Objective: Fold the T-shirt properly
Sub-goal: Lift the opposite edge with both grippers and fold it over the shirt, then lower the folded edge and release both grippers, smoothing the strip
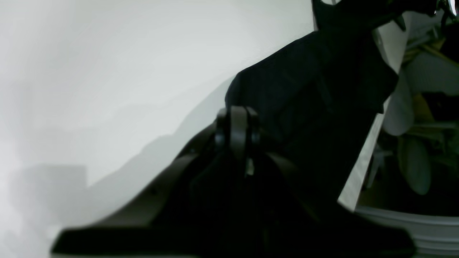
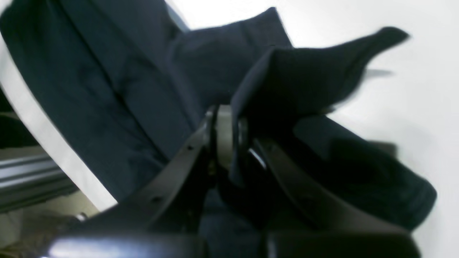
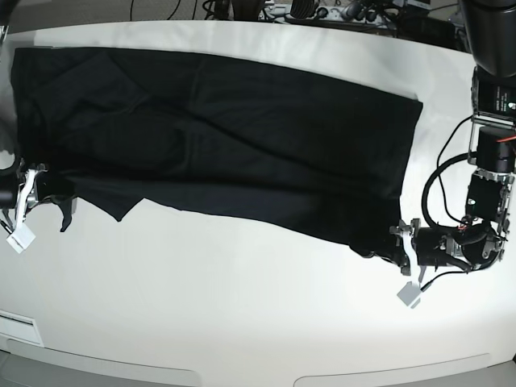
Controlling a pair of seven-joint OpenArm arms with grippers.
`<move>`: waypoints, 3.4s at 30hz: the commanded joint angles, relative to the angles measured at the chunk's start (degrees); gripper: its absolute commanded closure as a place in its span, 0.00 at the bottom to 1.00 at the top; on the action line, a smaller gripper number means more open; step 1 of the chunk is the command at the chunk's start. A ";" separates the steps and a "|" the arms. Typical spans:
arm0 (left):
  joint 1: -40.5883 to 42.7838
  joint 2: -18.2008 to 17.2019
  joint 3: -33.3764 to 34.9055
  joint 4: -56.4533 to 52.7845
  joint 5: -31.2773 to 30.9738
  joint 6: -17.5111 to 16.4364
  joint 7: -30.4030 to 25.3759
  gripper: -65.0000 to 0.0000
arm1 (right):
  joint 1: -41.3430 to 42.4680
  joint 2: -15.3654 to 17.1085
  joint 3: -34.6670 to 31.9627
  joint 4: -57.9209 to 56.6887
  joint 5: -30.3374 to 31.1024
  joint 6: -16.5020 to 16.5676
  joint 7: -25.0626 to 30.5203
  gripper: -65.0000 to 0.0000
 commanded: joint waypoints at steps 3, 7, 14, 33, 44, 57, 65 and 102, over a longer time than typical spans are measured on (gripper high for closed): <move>-2.12 -2.12 -0.50 2.47 -1.44 -0.52 -0.07 1.00 | 0.59 2.21 0.66 1.05 0.70 0.10 0.60 1.00; -2.10 -3.87 -0.50 2.67 -2.96 -0.52 1.20 1.00 | 0.70 2.45 0.66 1.05 0.72 0.10 0.60 1.00; -2.12 -7.58 -0.50 4.11 -2.96 -0.52 3.13 1.00 | 0.72 2.91 0.66 1.05 0.79 0.10 0.60 1.00; 8.24 -12.76 -0.42 18.18 -2.96 -0.52 7.58 1.00 | -0.66 3.06 0.66 1.05 5.04 0.10 0.60 1.00; 11.80 -15.21 -0.42 18.21 -2.96 -0.52 7.61 1.00 | -6.10 2.69 0.66 1.05 -1.29 0.10 0.60 1.00; 20.02 -15.06 -0.42 18.69 -2.96 -0.52 7.28 0.46 | -5.66 2.62 0.66 1.05 3.80 0.10 0.60 0.51; 20.76 -15.08 -0.42 18.69 -2.96 -0.52 6.97 0.44 | -6.10 2.49 0.66 1.05 -3.82 0.10 3.98 0.50; 20.74 -15.43 -0.44 18.67 -2.96 -0.52 2.84 0.44 | -22.14 -1.20 3.15 34.49 5.04 0.10 0.60 1.00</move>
